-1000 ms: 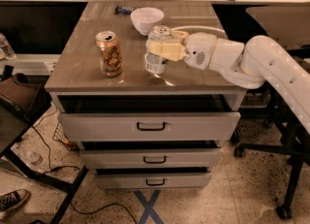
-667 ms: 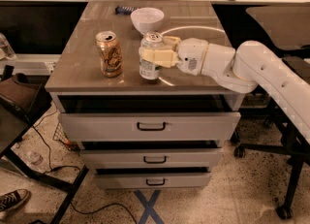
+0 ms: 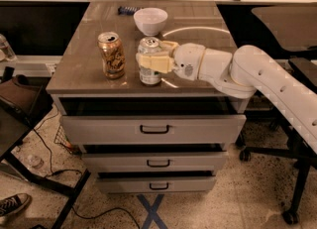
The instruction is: Move 7up can near orange can
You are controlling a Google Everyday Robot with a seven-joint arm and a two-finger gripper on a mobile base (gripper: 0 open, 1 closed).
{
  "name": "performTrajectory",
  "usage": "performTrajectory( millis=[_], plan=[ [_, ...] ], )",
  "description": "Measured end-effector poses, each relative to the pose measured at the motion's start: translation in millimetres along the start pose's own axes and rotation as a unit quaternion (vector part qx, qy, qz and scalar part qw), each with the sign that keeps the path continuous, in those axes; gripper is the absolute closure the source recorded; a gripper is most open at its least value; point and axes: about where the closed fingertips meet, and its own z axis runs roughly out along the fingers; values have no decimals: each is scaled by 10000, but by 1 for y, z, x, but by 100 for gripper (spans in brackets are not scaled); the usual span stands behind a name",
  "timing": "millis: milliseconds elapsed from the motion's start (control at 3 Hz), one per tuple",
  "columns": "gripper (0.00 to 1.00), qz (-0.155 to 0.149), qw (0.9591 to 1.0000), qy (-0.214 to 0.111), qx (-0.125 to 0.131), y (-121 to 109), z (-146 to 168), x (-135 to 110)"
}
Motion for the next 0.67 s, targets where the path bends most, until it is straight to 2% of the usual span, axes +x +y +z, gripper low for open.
performTrajectory(
  millis=[667],
  plan=[
    [38,-5,10000,-1,-42,3,4,-1]
  ],
)
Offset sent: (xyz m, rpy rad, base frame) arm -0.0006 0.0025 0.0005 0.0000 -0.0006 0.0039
